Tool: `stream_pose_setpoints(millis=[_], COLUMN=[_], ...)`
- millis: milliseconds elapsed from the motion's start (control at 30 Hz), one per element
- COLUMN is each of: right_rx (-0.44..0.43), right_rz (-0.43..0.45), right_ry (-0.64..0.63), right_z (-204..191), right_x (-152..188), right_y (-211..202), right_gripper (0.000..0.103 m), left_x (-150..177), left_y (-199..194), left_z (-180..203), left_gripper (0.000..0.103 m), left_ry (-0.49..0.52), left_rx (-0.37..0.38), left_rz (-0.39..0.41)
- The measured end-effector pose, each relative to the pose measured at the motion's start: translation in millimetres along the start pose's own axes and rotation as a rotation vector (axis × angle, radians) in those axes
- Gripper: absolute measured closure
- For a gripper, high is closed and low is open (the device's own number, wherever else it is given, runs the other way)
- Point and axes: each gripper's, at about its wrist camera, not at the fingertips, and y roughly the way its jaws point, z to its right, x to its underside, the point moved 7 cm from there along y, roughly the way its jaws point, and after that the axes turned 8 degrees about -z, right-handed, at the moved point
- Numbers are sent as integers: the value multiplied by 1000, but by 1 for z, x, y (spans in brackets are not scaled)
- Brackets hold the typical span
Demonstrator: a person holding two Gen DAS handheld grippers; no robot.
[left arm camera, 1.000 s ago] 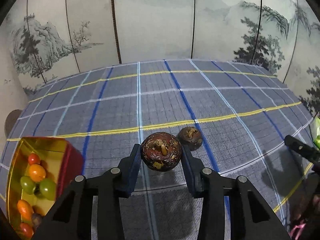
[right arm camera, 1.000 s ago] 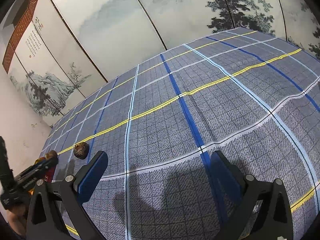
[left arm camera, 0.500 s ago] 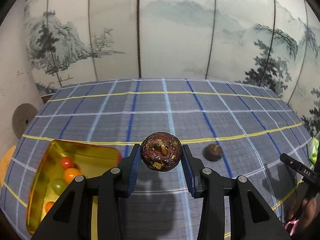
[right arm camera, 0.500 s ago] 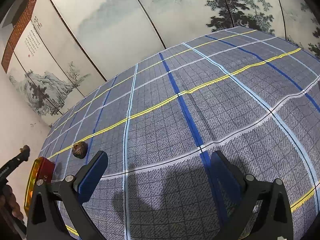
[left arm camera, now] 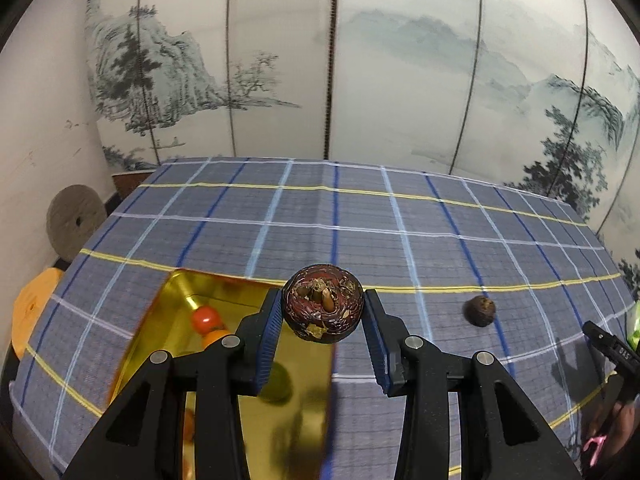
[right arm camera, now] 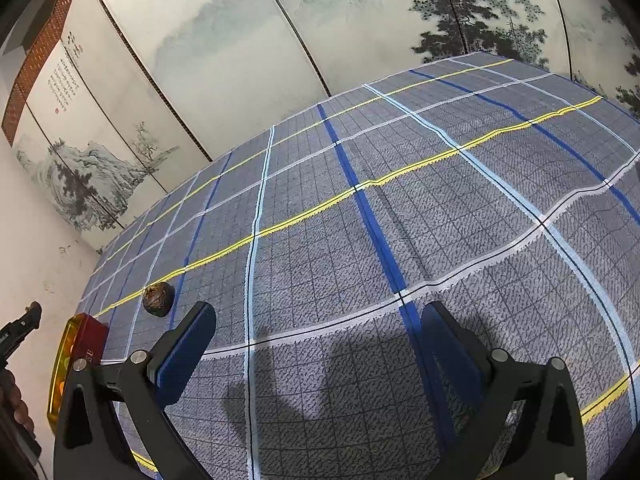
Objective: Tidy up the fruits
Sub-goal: 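Carry the dried fruit with the left tool over the tin and lower it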
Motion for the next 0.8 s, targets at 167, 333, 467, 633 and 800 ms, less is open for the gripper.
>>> stream_pose_setpoints(millis=[167,333,467,633,800], right_rx=[0,1,1,1,3], right_rz=[0,0,-2,-3,-11], right_ry=[0,0,-1,-4,-10], right_z=[0,0,0,-1,-4], right_x=[1,1,1,3,3], right_y=[0,0,0,0,1], right_gripper=[0,0,0,0,0], left_x=[10,32,51,82,91], left_y=[-1,-3,-12,-16,-16], left_z=[-22,-38,-58,-80,-86], left_gripper=[62,62,62,62,62], left_ry=[-26,-3,-23,-40,-51], left_rx=[-20,-54,-64,-77,-64], left_rz=[-22,-54,-67,-105,-128])
